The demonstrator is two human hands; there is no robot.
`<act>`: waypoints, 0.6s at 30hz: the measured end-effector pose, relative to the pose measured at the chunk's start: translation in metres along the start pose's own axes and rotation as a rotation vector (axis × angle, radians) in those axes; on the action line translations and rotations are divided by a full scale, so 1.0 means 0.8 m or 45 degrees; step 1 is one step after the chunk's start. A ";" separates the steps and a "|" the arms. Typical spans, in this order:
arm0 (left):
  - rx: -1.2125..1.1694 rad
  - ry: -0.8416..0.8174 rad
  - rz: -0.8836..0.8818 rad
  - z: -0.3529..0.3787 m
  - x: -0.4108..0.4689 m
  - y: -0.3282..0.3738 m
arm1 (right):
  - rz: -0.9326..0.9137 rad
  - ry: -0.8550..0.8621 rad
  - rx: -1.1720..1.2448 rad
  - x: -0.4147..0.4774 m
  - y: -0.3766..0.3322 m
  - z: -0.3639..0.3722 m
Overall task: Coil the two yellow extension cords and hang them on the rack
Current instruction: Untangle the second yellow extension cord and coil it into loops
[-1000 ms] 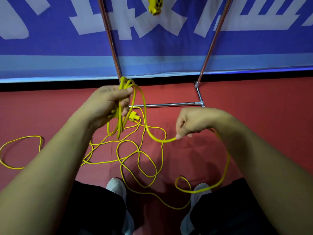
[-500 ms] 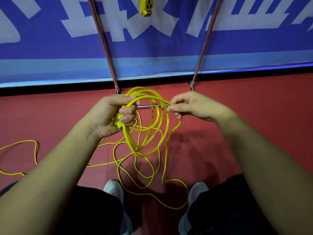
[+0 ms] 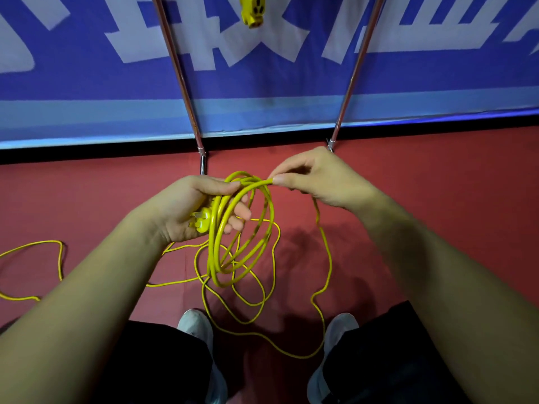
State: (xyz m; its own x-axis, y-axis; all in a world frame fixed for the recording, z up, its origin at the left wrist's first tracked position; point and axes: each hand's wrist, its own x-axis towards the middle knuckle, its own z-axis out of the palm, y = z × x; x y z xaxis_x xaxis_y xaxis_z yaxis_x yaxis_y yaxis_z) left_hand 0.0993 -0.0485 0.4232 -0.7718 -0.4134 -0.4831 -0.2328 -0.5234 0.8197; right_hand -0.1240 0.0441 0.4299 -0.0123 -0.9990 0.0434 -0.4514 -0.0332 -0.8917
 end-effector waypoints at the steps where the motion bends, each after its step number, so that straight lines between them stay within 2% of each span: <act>1: -0.040 -0.036 -0.023 0.007 -0.001 0.001 | -0.034 -0.043 -0.020 -0.001 -0.010 0.008; 5: -0.037 -0.068 -0.004 0.021 -0.003 -0.003 | -0.115 -0.098 -0.180 -0.005 -0.033 0.034; 10: -0.079 -0.126 0.047 0.026 -0.007 0.004 | 0.015 -0.052 0.093 -0.003 -0.023 0.029; 14: -0.115 -0.112 0.100 0.018 -0.010 0.011 | 0.104 -0.308 0.018 -0.005 0.005 -0.007; 18: -0.189 -0.127 0.085 0.009 -0.011 0.013 | 0.166 -0.365 -0.309 -0.005 0.046 -0.027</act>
State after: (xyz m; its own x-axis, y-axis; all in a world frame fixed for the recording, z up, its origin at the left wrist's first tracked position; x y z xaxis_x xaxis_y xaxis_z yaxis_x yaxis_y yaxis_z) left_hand 0.0997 -0.0450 0.4386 -0.8390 -0.3792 -0.3903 -0.0947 -0.6045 0.7910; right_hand -0.1603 0.0478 0.4067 0.1507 -0.9635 -0.2212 -0.6604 0.0684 -0.7478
